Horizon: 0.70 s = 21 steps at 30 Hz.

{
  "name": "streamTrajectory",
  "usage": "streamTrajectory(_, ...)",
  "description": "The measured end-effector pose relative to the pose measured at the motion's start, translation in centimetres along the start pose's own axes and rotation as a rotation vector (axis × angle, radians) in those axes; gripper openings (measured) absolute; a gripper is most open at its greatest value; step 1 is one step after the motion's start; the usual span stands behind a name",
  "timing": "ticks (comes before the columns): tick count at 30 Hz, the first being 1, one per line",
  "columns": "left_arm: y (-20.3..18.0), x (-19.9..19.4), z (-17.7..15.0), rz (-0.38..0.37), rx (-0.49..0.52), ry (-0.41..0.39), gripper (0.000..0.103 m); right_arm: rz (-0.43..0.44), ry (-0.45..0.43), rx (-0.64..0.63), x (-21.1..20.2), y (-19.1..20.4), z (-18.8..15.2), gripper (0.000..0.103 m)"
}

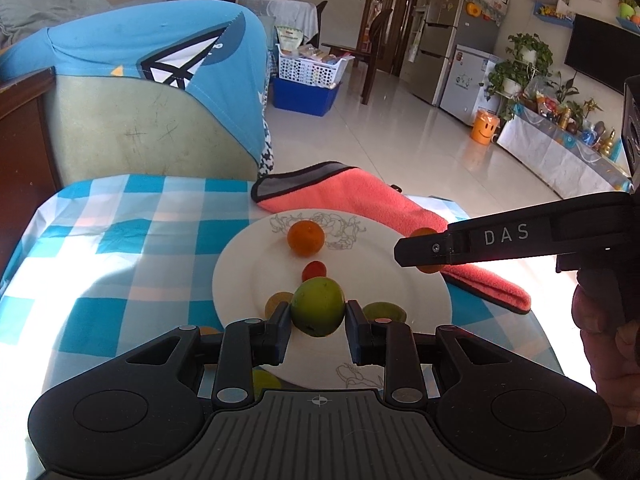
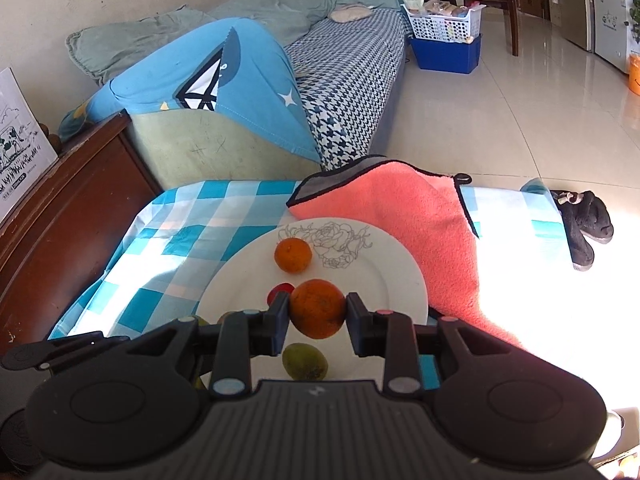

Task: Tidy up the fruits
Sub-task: 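Lower the mango and orange onto the plate and open both grippers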

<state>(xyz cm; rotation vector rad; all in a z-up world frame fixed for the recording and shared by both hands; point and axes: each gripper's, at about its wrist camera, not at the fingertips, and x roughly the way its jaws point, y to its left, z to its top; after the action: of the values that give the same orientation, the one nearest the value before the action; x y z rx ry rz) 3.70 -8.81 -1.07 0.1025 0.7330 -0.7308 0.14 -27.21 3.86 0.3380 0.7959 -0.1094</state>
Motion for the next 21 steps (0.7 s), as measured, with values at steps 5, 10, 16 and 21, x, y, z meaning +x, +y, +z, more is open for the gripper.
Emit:
streamTrajectory(5,-0.2,1.2,-0.2,-0.011,-0.001,0.023,0.026,-0.007,0.038,0.017,1.3,-0.3,0.0,0.030)
streamTrajectory(10,-0.6,2.0,-0.4,-0.019,0.009,0.031,0.026,-0.008,0.062,0.025,2.3,-0.3,-0.1,0.030)
streamTrajectory(16,-0.8,1.6,-0.3,-0.016,0.014,0.012,0.030,-0.004,0.084,0.052,3.2,-0.5,-0.2,0.034)
streamTrajectory(21,-0.4,0.1,0.3,0.014,-0.005,-0.031,0.056,0.020,0.061,0.058,2.8,-0.5,0.0,0.041)
